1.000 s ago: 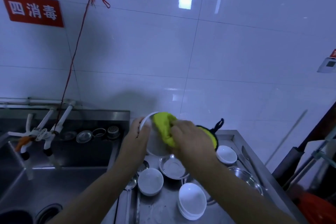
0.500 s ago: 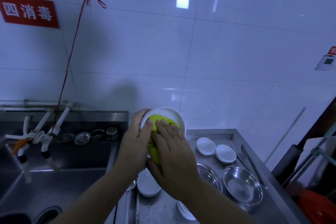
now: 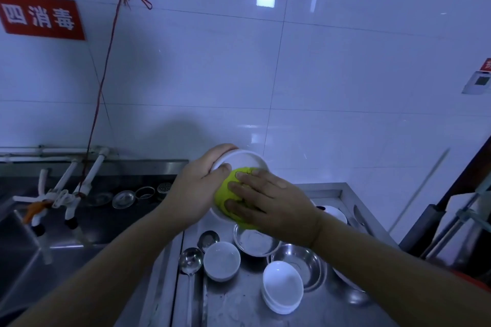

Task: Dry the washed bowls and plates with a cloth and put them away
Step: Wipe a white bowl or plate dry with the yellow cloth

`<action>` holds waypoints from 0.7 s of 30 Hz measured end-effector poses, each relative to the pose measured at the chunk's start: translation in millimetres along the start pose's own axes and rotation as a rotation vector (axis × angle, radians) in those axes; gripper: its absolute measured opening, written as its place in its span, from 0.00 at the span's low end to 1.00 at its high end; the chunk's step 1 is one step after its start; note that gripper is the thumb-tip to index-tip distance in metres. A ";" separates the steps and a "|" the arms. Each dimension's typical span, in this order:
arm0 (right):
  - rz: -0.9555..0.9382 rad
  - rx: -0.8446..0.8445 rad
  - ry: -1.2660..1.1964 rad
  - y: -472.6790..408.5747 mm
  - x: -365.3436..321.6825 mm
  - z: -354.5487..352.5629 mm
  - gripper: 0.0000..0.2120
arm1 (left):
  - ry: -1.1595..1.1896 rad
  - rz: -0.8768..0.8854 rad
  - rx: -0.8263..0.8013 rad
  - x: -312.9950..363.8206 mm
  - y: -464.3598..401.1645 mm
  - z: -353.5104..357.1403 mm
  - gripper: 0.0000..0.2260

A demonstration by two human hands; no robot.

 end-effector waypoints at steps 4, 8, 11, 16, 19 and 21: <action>0.352 0.140 -0.097 -3.9 -24.6 11.5 0.08 | 0.082 -0.017 0.183 -11.3 1.0 3.5 0.13; 0.477 0.196 -0.218 -2.3 -39.9 18.8 0.12 | 0.175 -0.005 0.244 -19.6 4.8 12.8 0.16; 0.210 0.174 -0.136 6.6 -29.9 8.7 0.07 | 0.072 -0.038 0.029 -22.7 -0.9 10.8 0.17; 0.019 0.156 -0.062 9.2 -17.0 8.4 0.03 | 0.066 -0.121 -0.252 -22.7 -10.7 5.3 0.13; 0.272 0.233 -0.029 0.0 -11.6 9.4 0.05 | 0.314 -0.082 0.026 -25.9 -4.6 2.4 0.17; 0.432 0.294 -0.060 -5.5 -13.3 10.1 0.07 | 0.447 -0.019 0.210 -27.6 5.6 10.8 0.16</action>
Point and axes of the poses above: each hand's wrist, its own y-axis away from the middle knuckle, its own z-axis out of the palm, x = y × z, the point moved 7 cm from there along -y, towards the middle knuckle, and after that the axes turned 7 degrees about -x, right-handed, at the moved point
